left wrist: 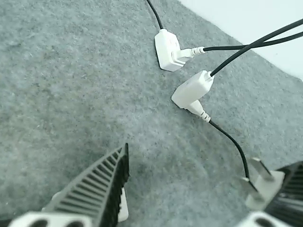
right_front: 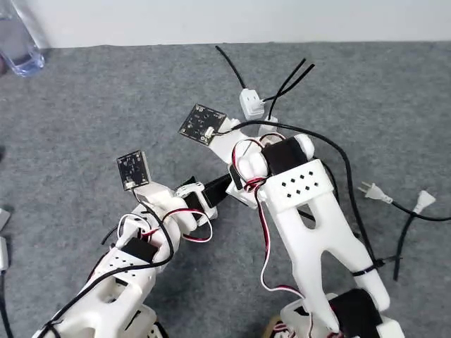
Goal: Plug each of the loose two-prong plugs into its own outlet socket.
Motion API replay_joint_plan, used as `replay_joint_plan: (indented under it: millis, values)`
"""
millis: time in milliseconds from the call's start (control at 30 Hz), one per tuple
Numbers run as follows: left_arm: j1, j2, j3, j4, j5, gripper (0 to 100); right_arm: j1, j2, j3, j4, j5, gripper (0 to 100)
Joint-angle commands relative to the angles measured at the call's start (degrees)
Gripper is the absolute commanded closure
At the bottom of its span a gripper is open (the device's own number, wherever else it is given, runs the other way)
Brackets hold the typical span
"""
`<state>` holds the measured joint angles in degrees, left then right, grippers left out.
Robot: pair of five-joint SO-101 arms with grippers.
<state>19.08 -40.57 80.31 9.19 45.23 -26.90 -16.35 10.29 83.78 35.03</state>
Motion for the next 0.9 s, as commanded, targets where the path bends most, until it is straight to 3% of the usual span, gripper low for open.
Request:
replay_joint_plan:
  millis: [0,867]
  values:
    - [-0.3,0.4,0.6,-0.3,-0.2,54,-0.5,-2.7,-5.2,0.9,-0.6,99.1]
    - [-0.1,0.4,0.7,-0.3,-0.3,54,1.8,-6.3,-14.4,5.4,-0.7,99.1]
